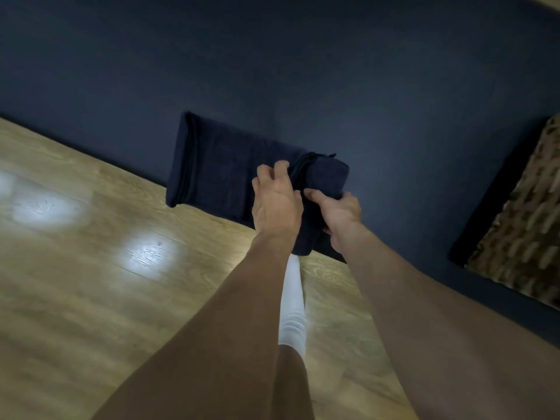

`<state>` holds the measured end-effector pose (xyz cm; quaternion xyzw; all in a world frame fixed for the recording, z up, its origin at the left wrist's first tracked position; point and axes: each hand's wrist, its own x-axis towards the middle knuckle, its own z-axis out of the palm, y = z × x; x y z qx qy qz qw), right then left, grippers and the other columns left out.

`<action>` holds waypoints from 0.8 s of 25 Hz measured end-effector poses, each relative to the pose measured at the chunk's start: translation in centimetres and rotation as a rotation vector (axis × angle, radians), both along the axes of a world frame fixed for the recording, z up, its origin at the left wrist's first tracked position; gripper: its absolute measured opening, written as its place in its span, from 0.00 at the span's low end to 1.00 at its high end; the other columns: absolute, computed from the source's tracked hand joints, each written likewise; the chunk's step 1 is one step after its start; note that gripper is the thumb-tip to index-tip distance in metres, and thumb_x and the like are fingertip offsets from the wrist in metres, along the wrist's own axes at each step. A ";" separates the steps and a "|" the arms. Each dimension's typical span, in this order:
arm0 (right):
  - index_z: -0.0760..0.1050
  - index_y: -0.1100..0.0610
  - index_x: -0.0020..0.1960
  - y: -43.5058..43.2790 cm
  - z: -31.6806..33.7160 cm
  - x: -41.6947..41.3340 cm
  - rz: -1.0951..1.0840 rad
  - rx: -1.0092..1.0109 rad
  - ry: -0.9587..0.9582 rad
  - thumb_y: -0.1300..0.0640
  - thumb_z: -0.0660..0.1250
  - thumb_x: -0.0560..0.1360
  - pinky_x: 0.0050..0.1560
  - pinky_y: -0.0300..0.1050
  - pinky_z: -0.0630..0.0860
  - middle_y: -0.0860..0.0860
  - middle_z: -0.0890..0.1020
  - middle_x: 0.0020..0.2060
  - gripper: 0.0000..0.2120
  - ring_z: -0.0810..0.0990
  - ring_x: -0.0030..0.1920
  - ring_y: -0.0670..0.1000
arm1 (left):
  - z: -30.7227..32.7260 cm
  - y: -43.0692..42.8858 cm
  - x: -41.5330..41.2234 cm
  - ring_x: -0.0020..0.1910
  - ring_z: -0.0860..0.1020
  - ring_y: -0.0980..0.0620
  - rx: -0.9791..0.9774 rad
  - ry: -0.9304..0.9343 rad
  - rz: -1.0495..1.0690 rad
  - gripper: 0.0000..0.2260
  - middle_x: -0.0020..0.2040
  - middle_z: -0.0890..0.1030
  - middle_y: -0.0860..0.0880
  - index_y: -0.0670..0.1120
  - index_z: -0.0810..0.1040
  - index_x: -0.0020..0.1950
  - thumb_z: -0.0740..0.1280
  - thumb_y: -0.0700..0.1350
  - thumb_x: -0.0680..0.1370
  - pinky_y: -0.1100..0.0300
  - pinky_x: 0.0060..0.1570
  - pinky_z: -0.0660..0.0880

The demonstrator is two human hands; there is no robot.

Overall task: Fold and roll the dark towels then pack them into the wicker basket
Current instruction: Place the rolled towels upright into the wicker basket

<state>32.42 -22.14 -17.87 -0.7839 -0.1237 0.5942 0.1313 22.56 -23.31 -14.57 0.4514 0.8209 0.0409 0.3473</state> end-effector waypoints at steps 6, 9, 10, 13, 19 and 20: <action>0.75 0.55 0.55 1.3 2.6 1.0 -0.031 0.076 -0.005 0.49 0.77 0.66 0.41 0.47 0.78 0.51 0.83 0.47 0.22 0.82 0.46 0.51 | 2.5 0.5 2.4 0.55 0.74 0.47 0.088 -0.027 -0.084 0.08 0.54 0.75 0.47 0.45 0.73 0.56 0.67 0.41 0.78 0.54 0.50 0.72; 0.76 0.54 0.52 2.5 5.1 3.3 -0.037 0.132 0.024 0.51 0.77 0.67 0.49 0.49 0.80 0.51 0.84 0.47 0.17 0.82 0.48 0.52 | 4.0 1.2 4.2 0.56 0.73 0.47 0.106 -0.102 -0.042 0.07 0.55 0.75 0.46 0.45 0.75 0.57 0.65 0.44 0.80 0.52 0.52 0.74; 0.76 0.53 0.51 2.9 6.1 4.2 -0.046 0.148 0.044 0.53 0.76 0.68 0.49 0.49 0.80 0.51 0.84 0.47 0.15 0.82 0.48 0.51 | 4.6 1.4 4.8 0.57 0.73 0.47 0.124 -0.106 -0.047 0.09 0.56 0.75 0.46 0.46 0.75 0.59 0.65 0.46 0.80 0.50 0.55 0.74; 0.77 0.54 0.51 4.1 9.8 8.2 -0.116 0.214 0.093 0.54 0.76 0.69 0.43 0.47 0.81 0.52 0.85 0.45 0.13 0.84 0.47 0.52 | 7.5 2.6 7.7 0.60 0.74 0.46 0.071 -0.208 -0.029 0.16 0.60 0.76 0.47 0.48 0.72 0.65 0.63 0.55 0.81 0.49 0.60 0.72; 0.77 0.53 0.57 4.8 18.9 19.4 -0.347 0.332 0.148 0.45 0.77 0.67 0.41 0.47 0.83 0.52 0.86 0.47 0.23 0.86 0.44 0.51 | 15.1 5.0 18.5 0.48 0.82 0.55 -0.084 -0.643 0.066 0.21 0.48 0.84 0.54 0.53 0.79 0.54 0.65 0.68 0.73 0.52 0.54 0.79; 0.75 0.51 0.58 4.6 20.0 22.1 -0.388 0.362 0.113 0.41 0.78 0.65 0.47 0.50 0.83 0.51 0.85 0.49 0.27 0.86 0.47 0.51 | 16.4 5.2 21.4 0.47 0.83 0.56 -0.078 -0.674 0.039 0.20 0.47 0.84 0.55 0.52 0.80 0.54 0.67 0.67 0.73 0.53 0.53 0.80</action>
